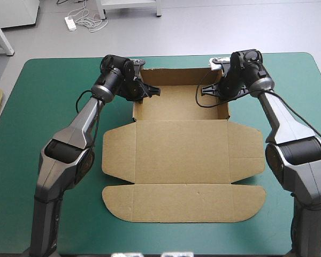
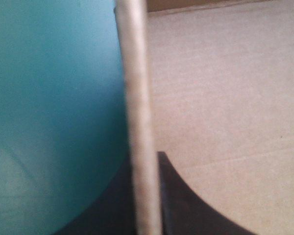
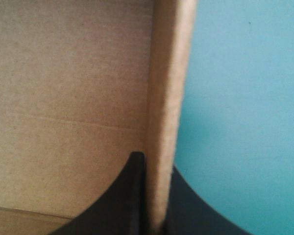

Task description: Fold the box

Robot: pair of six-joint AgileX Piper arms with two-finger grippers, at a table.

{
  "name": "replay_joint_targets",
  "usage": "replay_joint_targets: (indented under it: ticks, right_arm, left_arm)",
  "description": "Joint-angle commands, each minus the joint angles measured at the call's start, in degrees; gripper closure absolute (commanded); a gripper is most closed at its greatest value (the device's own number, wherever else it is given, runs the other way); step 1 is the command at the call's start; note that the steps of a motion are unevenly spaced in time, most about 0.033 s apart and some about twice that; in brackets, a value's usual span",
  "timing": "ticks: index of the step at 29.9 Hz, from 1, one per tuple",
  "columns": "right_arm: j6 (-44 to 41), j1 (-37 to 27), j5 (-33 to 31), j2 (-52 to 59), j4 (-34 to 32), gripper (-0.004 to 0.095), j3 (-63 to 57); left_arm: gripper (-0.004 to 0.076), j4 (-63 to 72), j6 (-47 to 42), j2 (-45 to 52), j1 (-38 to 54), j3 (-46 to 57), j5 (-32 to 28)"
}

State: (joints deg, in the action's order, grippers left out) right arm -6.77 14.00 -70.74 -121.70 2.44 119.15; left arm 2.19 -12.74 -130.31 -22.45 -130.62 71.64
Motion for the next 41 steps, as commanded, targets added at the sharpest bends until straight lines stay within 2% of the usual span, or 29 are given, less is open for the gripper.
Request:
replay_joint_targets:
  ticks: [1, 14, 16, 19, 22, 24, 28, 41]
  right_arm:
    - [1.94, 0.4, -0.64, 0.79, 0.84, 0.0911, 0.9]
    - [0.81, 0.4, -0.64, -2.5, 0.34, 0.0911, 0.9]
    - [0.92, 0.4, -0.64, -2.5, 0.18, 0.0902, 0.9]
    - [1.1, 0.4, -0.64, -2.5, 0.18, 0.0816, 1.47]
    - [1.1, 0.4, -0.64, -2.39, 0.18, 0.067, 2.96]
    - [1.1, 0.4, -0.64, -2.29, 0.18, 0.0557, 4.35]
    - [1.3, 0.4, -0.64, -1.62, 0.18, 0.0431, 6.14]
    - [1.72, -0.05, -0.64, 2.69, -2.44, 0.0425, 6.62]
  left_arm:
    - [0.0733, 4.18, 1.57, 2.77, -0.24, -1.74, 2.32]
    - [0.0714, 1.52, 1.65, 0.92, -0.24, -1.74, 1.96]
    - [0.0659, 1.52, 1.65, 0.92, -0.24, -1.74, 1.96]
    - [0.0522, 1.52, 2.03, 0.92, -0.24, -1.74, 1.98]
    - [0.0363, 1.52, 2.16, 0.92, -0.24, -1.74, 2.26]
    - [0.0301, 1.52, 3.04, 1.16, -0.24, -1.84, 2.26]
    - [0.0288, 1.52, 3.34, 1.27, -0.24, -4.06, 2.36]
    - [0.0288, 0.43, 4.82, 2.75, -0.24, -16.74, 2.39]
